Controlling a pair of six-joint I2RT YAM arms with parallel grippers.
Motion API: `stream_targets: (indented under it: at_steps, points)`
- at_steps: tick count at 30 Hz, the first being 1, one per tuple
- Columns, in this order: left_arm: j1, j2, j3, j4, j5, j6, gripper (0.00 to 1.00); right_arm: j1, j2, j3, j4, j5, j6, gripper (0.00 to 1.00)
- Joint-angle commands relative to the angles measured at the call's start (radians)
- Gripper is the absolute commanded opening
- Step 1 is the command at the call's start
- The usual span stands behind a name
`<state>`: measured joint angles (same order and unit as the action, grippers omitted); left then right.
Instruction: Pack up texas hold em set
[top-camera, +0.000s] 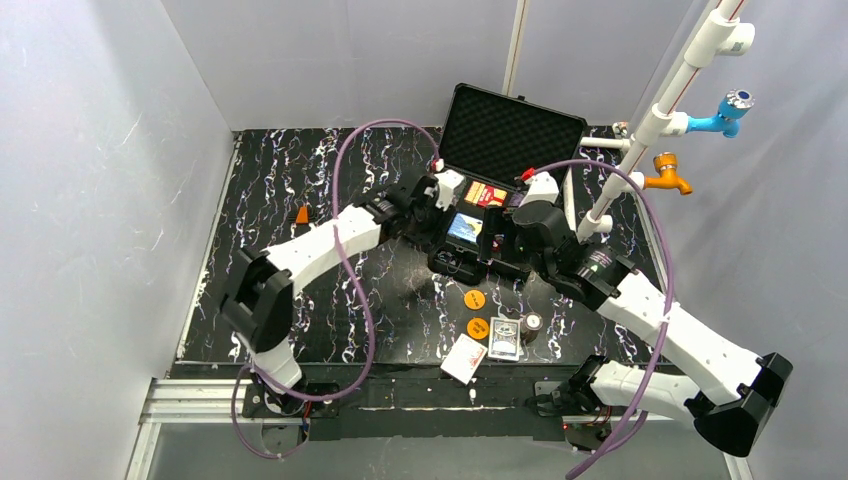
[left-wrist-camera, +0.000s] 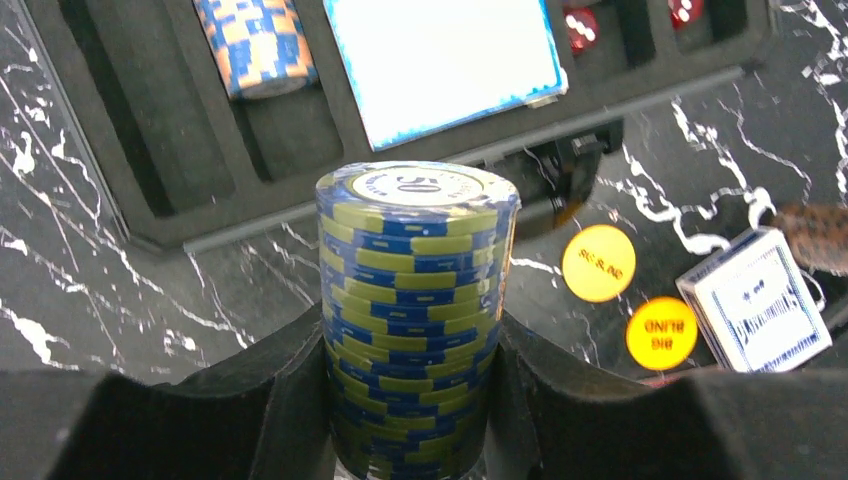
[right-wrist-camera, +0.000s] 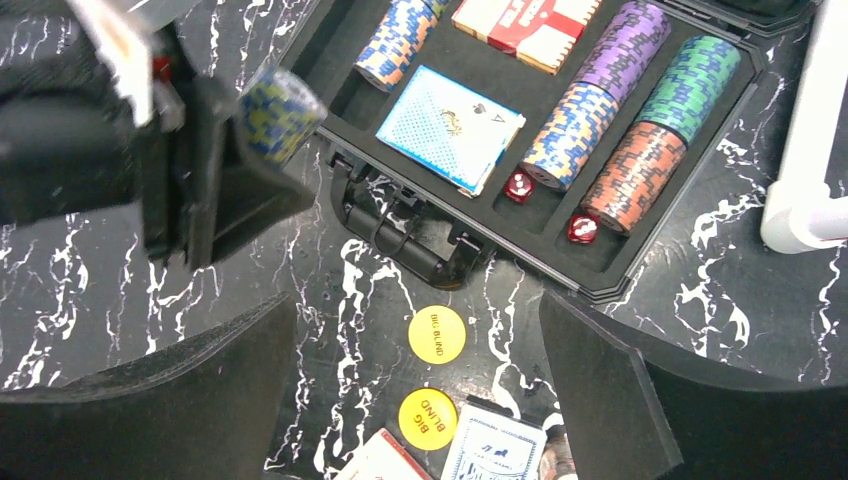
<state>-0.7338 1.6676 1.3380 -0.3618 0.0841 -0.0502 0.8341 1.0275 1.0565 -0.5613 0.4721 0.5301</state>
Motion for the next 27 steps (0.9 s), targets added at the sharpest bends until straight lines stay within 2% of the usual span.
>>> stream_targets:
  at_steps: [1, 7, 12, 27]
  points:
    - [0.026, 0.09, 0.165, -0.06, -0.013, -0.009, 0.0, 0.005, -0.041, -0.006, 0.008, 0.055, -0.039, 0.98]
    - [0.075, 0.243, 0.362, -0.112, -0.023, -0.015, 0.0, 0.005, -0.064, -0.019, 0.011, 0.085, -0.083, 0.98]
    - [0.122, 0.332, 0.479, -0.136, 0.022, -0.014, 0.0, 0.004, -0.073, -0.026, 0.014, 0.096, -0.114, 0.98]
    - [0.188, 0.63, 0.899, -0.302, 0.03, 0.074, 0.0, 0.003, -0.079, -0.061, 0.032, 0.086, -0.152, 0.98]
